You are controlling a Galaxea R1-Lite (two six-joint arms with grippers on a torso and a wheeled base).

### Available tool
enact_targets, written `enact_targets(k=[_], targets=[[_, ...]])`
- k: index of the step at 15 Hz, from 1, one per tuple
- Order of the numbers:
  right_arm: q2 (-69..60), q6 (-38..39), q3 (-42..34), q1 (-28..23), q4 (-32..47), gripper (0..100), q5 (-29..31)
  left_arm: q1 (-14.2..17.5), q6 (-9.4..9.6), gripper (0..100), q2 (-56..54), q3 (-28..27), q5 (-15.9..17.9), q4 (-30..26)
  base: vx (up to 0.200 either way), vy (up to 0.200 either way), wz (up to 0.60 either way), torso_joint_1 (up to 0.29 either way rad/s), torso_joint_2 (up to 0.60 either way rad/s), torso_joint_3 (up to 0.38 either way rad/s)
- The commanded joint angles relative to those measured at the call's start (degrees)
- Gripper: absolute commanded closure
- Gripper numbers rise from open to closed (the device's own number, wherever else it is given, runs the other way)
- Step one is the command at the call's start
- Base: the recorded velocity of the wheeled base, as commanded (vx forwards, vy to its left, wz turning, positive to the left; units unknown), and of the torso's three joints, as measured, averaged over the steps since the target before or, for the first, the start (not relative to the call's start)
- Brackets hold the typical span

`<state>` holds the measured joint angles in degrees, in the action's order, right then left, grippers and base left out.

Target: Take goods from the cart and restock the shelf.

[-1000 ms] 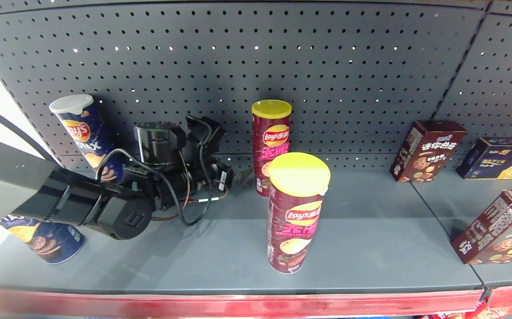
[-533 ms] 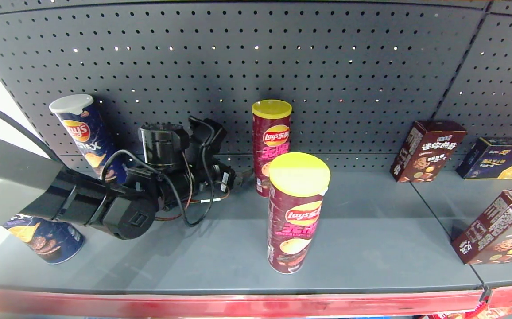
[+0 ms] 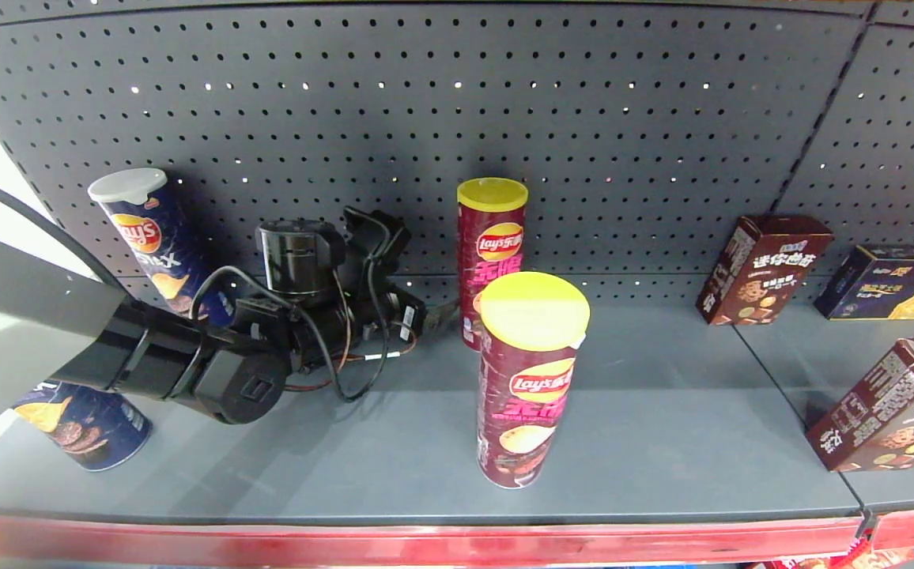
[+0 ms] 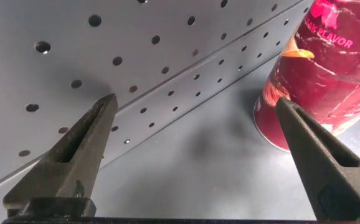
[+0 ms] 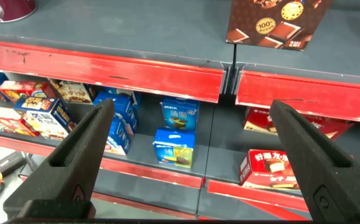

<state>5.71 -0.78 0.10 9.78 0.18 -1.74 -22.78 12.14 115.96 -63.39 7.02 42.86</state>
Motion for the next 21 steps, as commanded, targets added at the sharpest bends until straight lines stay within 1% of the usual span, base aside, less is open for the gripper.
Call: enact_targets(k=[1,4,6,8,10,11,12,13,14,15,16,17,19,20,21], targets=[[0.10,-0.01,-0.01,-0.02,-0.01,0,-0.01,-0.16,-0.01,0,0.23,-0.15,0.01,0.03,0.000,0.000,0.00,0.000,0.00,0.000],[0.10,-0.01,-0.01,-0.02,-0.01,0,-0.01,-0.16,-0.01,0,-0.12,0.02,-0.08,0.12,0.000,0.000,0.00,0.000,0.00,0.000],[0.10,-0.01,-0.01,-0.02,-0.01,0,-0.01,-0.33,0.07,0,-3.54,1.25,-0.87,0.12,0.000,0.000,0.00,0.000,0.00,0.000],[0.10,-0.01,-0.01,-0.02,-0.01,0,-0.01,-1.21,-0.01,0,-8.91,5.73,-1.31,0.20,0.000,0.000,0.00,0.000,0.00,0.000],[0.10,-0.01,-0.01,-0.02,-0.01,0,-0.01,-2.97,-0.36,0,-17.17,14.88,-1.48,0.29,0.000,0.000,0.00,0.000,0.00,0.000],[0.10,-0.01,-0.01,-0.02,-0.01,0,-0.01,-3.58,-1.16,0,-20.60,18.74,-1.84,0.64,0.000,0.000,0.00,0.000,0.00,0.000],[0.10,-0.01,-0.01,0.07,-0.01,0,-0.01,-4.46,-3.00,0,-25.34,23.84,-2.80,2.49,0.000,0.000,0.00,0.000,0.00,0.000],[0.10,-0.01,-0.01,-0.02,-0.01,0,-0.01,-4.64,-4.06,0,-29.21,27.88,-3.07,4.16,0.000,0.000,0.00,0.000,0.00,0.000],[0.10,-0.01,-0.01,-0.02,-0.01,0,-0.01,-5.17,-4.14,0,-32.99,31.57,-3.07,5.21,0.000,0.000,0.00,0.000,0.00,0.000],[0.10,-0.01,-0.01,-0.02,-0.01,0,-0.01,-6.57,-4.23,0,-37.03,35.71,-3.07,6.53,0.000,0.000,0.00,0.000,0.00,0.000],[0.10,-0.01,-0.01,-0.02,-0.01,0,-0.01,-7.98,-4.23,0,-40.02,38.69,-3.07,7.06,0.000,0.000,0.00,0.000,0.00,0.000],[0.10,-0.01,-0.01,0.07,-0.01,0,-0.01,-10.00,-4.23,0,-45.20,43.62,-3.15,7.06,0.000,0.000,0.00,0.000,0.00,0.000],[0.10,-0.01,-0.01,-0.02,-0.01,0,-0.01,-9.74,-4.41,0,-52.41,52.40,-2.98,6.97,0.000,0.000,0.00,0.000,0.00,0.000],[0.10,-0.01,-0.01,0.07,-0.01,0,-0.01,-9.74,-4.76,0,-55.58,54.95,-2.72,6.71,0.000,0.000,0.00,0.000,0.00,0.000],[0.10,-0.01,-0.01,0.07,-0.01,0,-0.01,-10.70,-5.11,0,-60.94,58.82,-2.72,6.27,0.000,0.000,0.00,0.000,0.00,0.000]])
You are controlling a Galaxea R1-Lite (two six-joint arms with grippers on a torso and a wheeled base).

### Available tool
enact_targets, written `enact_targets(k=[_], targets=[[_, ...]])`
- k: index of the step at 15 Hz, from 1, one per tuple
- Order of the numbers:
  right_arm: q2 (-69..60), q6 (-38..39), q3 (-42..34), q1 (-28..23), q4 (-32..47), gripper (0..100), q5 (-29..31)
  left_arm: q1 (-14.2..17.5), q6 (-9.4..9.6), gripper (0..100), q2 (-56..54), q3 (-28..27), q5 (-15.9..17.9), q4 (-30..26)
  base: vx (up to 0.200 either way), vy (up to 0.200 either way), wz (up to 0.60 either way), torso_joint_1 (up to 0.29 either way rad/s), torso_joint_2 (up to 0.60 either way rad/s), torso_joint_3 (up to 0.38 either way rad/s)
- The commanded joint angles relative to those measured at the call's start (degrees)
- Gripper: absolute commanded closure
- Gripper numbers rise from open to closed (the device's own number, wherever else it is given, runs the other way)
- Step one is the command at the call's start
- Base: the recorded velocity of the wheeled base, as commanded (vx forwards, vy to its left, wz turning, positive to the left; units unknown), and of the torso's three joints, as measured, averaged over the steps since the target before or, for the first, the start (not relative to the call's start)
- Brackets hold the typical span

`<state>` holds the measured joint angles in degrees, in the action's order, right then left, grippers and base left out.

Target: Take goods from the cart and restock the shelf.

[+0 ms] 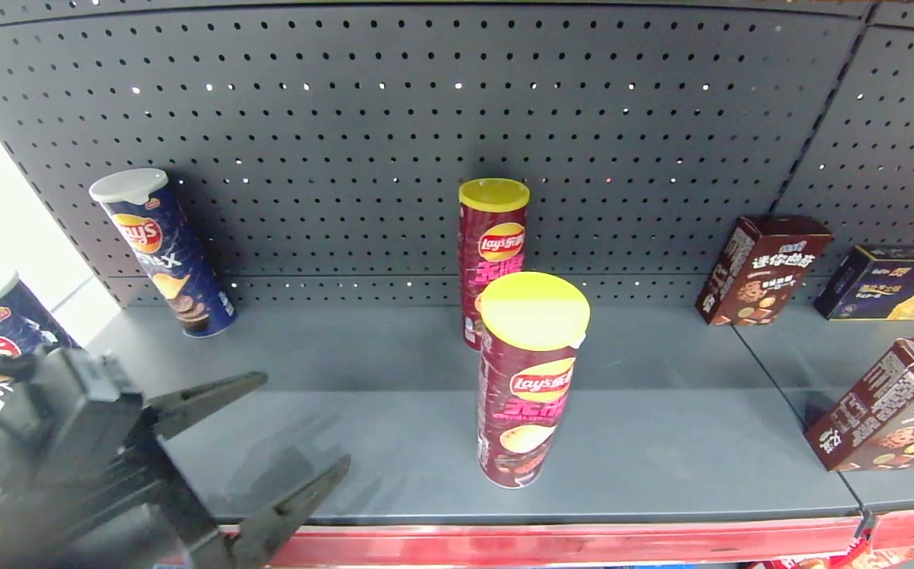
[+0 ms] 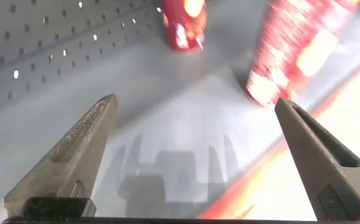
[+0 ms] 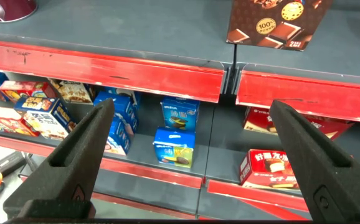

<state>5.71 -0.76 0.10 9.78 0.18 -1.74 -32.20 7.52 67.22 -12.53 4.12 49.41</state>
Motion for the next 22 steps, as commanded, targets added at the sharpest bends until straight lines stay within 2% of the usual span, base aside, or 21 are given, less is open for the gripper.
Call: enact_targets(k=[1,3,5,6,7,8,9,12,13,14,15,16,20,21,22], targets=[[0.10,-0.04,-0.01,-0.02,-0.01,0,-0.01,-2.17,-0.58,0,-15.01,9.28,0.19,-1.24,0.000,0.000,0.00,0.000,0.00,0.000],[0.10,-0.04,-0.01,0.07,-0.01,0,-0.01,-5.25,-0.58,0,-22.22,10.42,0.19,-9.77,0.000,0.000,0.00,0.000,0.00,0.000],[0.10,-0.04,-0.01,-0.02,-0.01,0,-0.01,-4.81,-0.67,0,-32.59,11.30,0.10,-19.88,0.000,0.000,0.00,0.000,0.00,0.000],[0.10,-0.04,-0.01,-0.02,-0.01,0,-0.01,-2.35,-0.49,0,-39.27,12.44,0.10,-25.15,0.000,0.000,0.00,0.000,0.00,0.000],[0.10,-0.04,-0.01,0.07,-0.01,0,-0.01,2.58,-0.23,0,-45.25,12.53,0.19,-30.25,0.000,0.000,0.00,0.000,0.00,0.000],[0.10,-0.12,-0.01,-0.02,-0.01,0,-0.01,4.51,-0.23,0,-49.03,12.53,0.19,-33.50,0.000,0.000,0.00,0.000,0.00,0.000],[0.10,-0.04,-0.01,0.07,-0.01,0,-0.01,5.92,-0.58,0,-51.05,12.53,0.10,-36.31,0.000,0.000,0.00,0.000,0.00,0.000],[0.10,-0.04,-0.01,-0.02,-0.01,0,-0.01,16.73,-0.40,0,-55.71,12.53,0.27,-45.28,0.000,0.000,0.00,0.000,0.00,0.000],[0.10,-0.04,-0.01,-0.02,-0.01,0,-0.01,18.48,-0.67,0,-57.29,12.53,0.27,-45.80,0.000,0.000,0.00,0.000,0.00,0.000],[0.10,-0.12,-0.01,-0.02,-0.01,0,-0.01,22.09,-0.75,0,-59.48,12.53,0.19,-45.63,0.000,0.000,0.00,0.000,0.00,0.000],[0.10,-0.04,-0.01,-0.02,-0.01,0,-0.01,26.66,-2.16,0,-61.15,12.53,0.10,-45.63,0.000,0.000,0.00,0.000,0.00,0.000],[0.10,-0.04,-0.01,0.07,-0.01,0,-0.01,27.10,-3.04,0,-61.15,12.53,0.10,-45.72,0.000,0.000,0.00,0.000,0.00,0.000],[0.10,-0.04,-0.01,0.07,-0.01,0,-0.01,28.86,-3.13,0,-61.33,12.44,0.27,-45.89,0.000,0.000,0.00,0.000,0.00,0.000],[0.10,-0.04,-0.01,-0.02,-0.01,0,-0.01,32.20,-4.53,0,-65.90,12.53,0.19,-45.72,0.000,0.000,0.00,0.000,0.00,0.000],[0.10,-0.04,-0.01,-0.02,-0.01,0,-0.01,32.28,-6.99,0,-67.22,12.53,-0.17,-46.42,0.000,0.000,0.00,0.000,0.00,0.000]])
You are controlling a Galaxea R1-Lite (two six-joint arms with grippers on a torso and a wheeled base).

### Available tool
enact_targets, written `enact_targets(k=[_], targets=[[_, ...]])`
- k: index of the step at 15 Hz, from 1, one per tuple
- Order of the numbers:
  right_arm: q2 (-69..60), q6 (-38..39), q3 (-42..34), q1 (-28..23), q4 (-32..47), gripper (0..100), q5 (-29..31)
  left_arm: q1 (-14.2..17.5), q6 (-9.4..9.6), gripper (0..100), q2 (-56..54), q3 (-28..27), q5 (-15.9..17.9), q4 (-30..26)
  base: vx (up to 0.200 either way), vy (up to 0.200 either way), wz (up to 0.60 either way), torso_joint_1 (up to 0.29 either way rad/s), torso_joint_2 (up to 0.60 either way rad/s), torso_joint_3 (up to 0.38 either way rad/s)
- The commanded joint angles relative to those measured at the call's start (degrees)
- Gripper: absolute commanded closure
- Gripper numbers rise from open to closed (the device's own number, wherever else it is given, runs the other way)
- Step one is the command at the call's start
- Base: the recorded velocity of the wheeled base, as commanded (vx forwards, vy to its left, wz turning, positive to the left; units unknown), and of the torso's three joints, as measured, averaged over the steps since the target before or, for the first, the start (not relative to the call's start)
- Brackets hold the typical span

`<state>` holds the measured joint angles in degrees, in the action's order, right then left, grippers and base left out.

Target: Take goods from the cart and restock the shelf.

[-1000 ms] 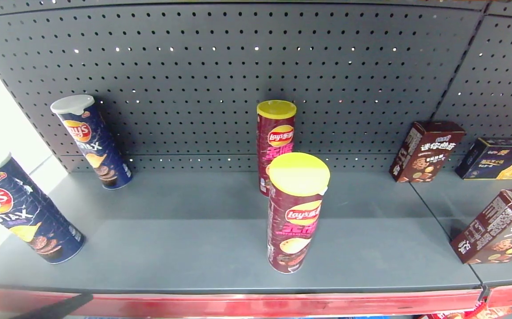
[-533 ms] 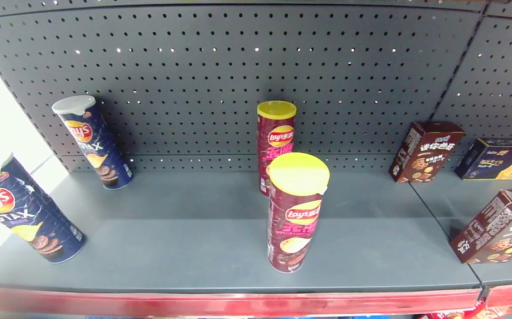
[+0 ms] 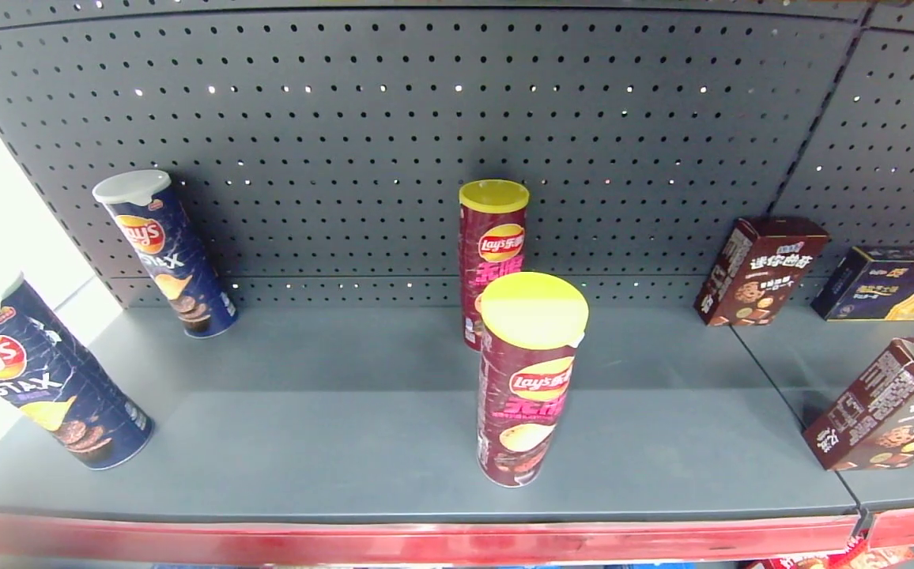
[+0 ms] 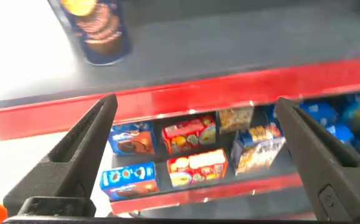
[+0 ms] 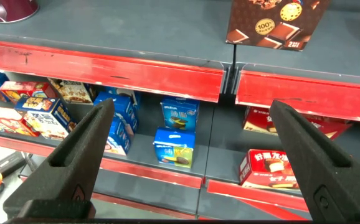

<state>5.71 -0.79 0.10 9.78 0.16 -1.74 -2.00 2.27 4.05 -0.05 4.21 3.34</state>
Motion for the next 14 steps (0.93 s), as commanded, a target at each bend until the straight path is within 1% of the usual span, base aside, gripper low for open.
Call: enact_targets(k=[1,4,6,8,9,10,11,14], targets=[[0.10,0.00,-0.01,0.07,0.02,0,-0.01,2.09,-2.27,0,-3.43,0.05,-0.16,-0.35,0.000,0.000,0.00,0.000,0.00,0.000],[0.10,0.00,-0.01,0.07,0.02,0,-0.01,2.09,-1.48,0,-3.43,0.05,-0.07,-0.44,0.000,0.000,0.00,0.000,0.00,0.000],[0.10,-0.09,-0.01,0.07,0.02,0,-0.01,2.09,-2.71,0,-3.43,-0.04,-0.16,-0.44,0.000,0.000,0.00,0.000,0.00,0.000],[0.10,0.00,-0.01,0.07,0.02,0,-0.01,2.09,-2.79,0,-3.43,-0.04,-0.43,-0.35,0.000,0.000,0.00,0.000,0.00,0.000],[0.10,0.00,-0.01,0.07,0.02,0,-0.01,2.09,-2.36,0,-3.43,0.05,-5.35,-1.41,0.000,0.000,0.00,0.000,0.00,0.000],[0.10,0.00,-0.01,0.07,0.02,0,-0.01,2.09,-2.88,0,-3.43,-0.21,-12.56,-4.48,0.000,0.000,0.00,0.000,0.00,0.000],[0.10,-0.09,-0.01,0.07,0.02,0,-0.01,2.09,-2.88,0,-3.52,-0.13,-11.76,-3.60,0.000,0.000,0.00,0.000,0.00,0.000],[0.10,-0.09,-0.01,-0.02,0.02,0,-0.01,1.91,-3.15,0,-3.43,-0.13,-7.63,-3.25,0.000,0.000,0.00,0.000,0.00,0.000]])
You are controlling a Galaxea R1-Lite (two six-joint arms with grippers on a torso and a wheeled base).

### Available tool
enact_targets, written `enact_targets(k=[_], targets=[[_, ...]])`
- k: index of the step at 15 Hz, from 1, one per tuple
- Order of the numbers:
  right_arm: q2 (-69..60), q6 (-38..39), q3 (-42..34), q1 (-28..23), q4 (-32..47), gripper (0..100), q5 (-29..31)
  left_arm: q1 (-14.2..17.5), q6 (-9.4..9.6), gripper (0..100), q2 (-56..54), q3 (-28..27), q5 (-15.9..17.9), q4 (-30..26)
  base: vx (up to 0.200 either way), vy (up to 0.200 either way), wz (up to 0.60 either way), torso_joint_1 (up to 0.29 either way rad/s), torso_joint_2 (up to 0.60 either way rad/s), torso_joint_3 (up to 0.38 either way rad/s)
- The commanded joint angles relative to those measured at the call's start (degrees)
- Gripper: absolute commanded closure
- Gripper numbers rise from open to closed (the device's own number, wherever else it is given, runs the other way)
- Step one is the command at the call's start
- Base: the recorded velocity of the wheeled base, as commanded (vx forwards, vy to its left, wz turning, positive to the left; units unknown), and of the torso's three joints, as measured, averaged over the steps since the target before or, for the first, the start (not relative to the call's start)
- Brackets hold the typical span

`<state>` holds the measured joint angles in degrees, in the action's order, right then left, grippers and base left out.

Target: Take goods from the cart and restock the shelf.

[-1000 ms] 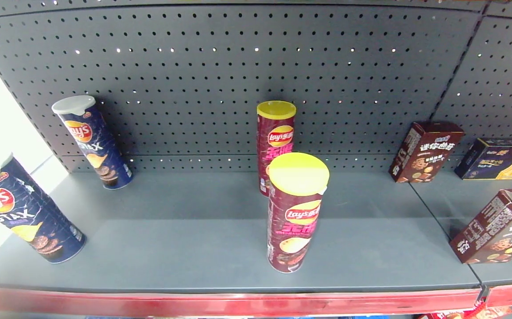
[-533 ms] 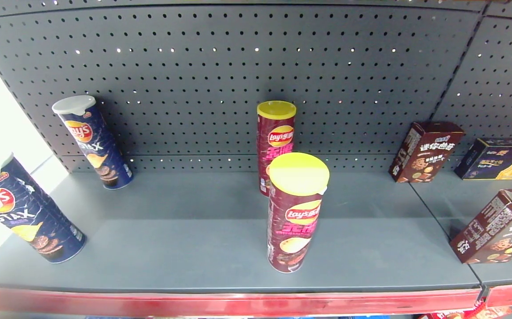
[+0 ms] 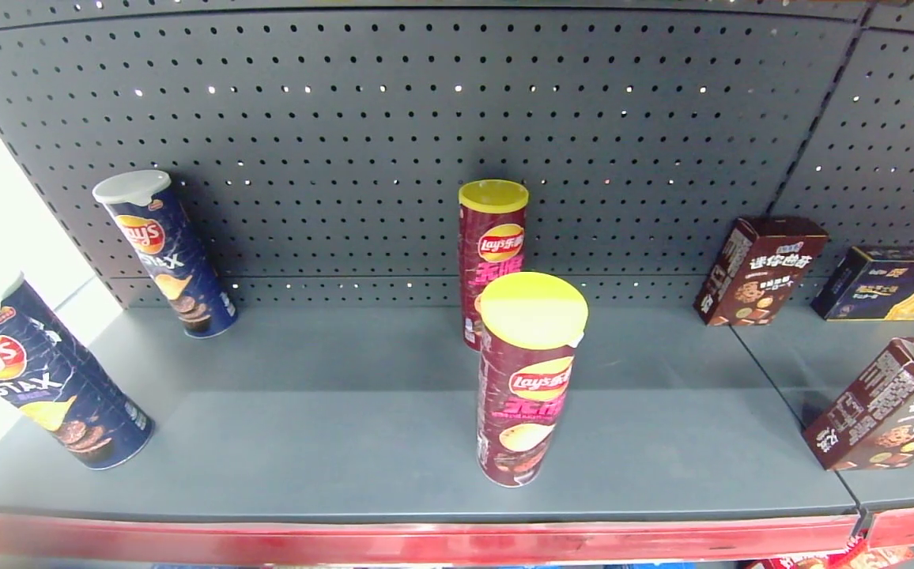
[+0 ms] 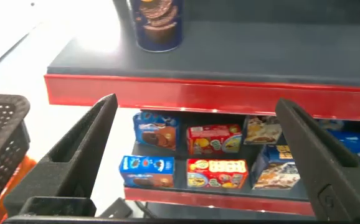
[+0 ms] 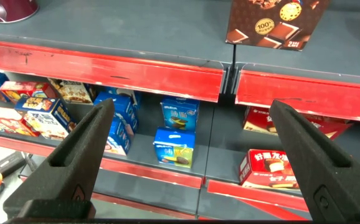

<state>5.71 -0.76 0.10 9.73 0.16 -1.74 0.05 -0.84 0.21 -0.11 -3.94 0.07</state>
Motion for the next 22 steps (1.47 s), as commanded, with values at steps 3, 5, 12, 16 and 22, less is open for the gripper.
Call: enact_targets(k=[3,5,12,16,22], targets=[[0.10,-0.30,-0.01,0.20,0.02,0,-0.10,-0.05,-0.13,0,0.41,0.02,-0.11,0.01,0.000,0.000,0.00,0.000,0.00,0.000],[0.10,-0.21,0.08,0.29,0.11,0,-0.01,-0.05,-0.65,0,0.32,0.02,-2.57,0.10,0.000,0.000,0.00,0.000,0.00,0.000],[34.72,-3.20,33.30,4.86,-4.47,0,-7.13,-0.05,-0.65,0,0.41,0.02,-1.25,0.10,0.000,0.000,0.00,0.000,0.00,0.000],[52.48,-5.40,43.76,10.66,-5.17,0,-9.68,-0.05,-0.65,0,0.41,0.02,-0.98,0.10,0.000,0.000,0.00,0.000,0.00,0.000],[70.14,-8.74,44.46,17.52,-10.71,0,-9.68,-0.05,-0.65,0,0.41,-0.07,-0.98,0.10,0.000,0.000,0.00,0.000,0.00,0.000]])
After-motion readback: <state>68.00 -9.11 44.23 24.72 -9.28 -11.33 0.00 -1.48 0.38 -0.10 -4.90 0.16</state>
